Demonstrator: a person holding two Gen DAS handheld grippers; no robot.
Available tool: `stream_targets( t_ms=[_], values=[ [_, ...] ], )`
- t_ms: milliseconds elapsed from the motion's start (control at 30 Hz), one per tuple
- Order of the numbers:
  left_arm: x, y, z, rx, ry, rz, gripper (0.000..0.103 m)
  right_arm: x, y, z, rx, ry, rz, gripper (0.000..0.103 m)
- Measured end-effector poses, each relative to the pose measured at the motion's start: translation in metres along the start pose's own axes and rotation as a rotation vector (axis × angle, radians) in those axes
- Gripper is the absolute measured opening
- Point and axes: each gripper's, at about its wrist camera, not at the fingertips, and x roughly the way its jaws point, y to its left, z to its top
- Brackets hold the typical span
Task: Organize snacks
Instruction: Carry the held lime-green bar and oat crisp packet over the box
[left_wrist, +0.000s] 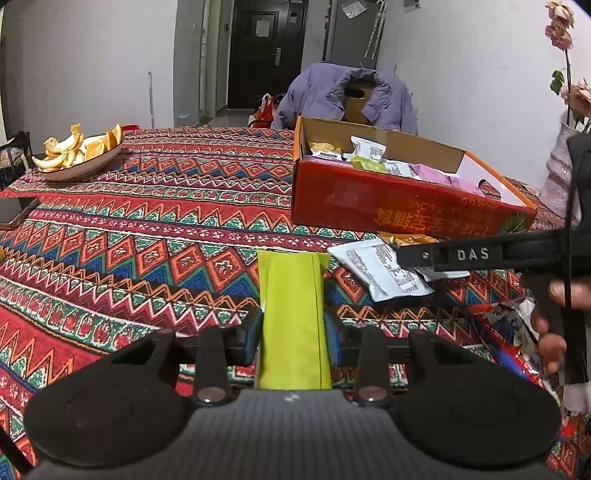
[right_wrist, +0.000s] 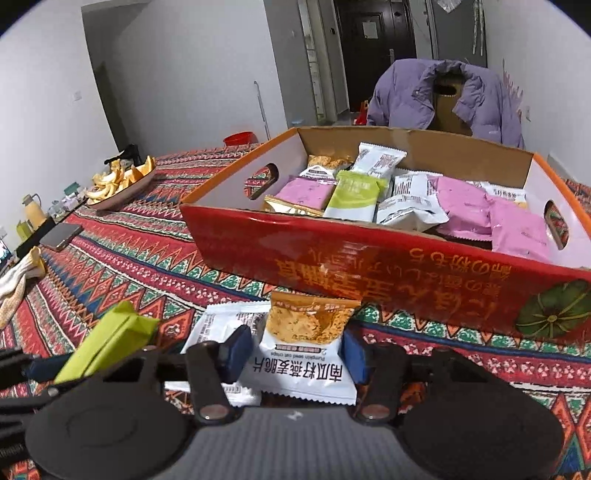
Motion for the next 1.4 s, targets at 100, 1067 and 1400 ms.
stream_targets(
  t_ms=[100, 1067, 1400],
  values=[
    [-0.011, 0.001, 0.001, -0.012, -0.008, -0.011, 0.036, -0.018, 0.001, -0.002, -0.006, -0.031, -0.016, 0.046],
    [-0.19, -0.054, -0.058, 0.051, -0.253, -0.035, 0.036, -0.29, 0.025, -0.137, -0.021, -0.328, -0.149, 0.046],
    [-0.192, -0.063, -0.038, 0.098, -0.279, -0.048, 0.036, -0.298, 0.021, -0.117, -0.051, -0.371, -0.148, 0.046]
  ],
)
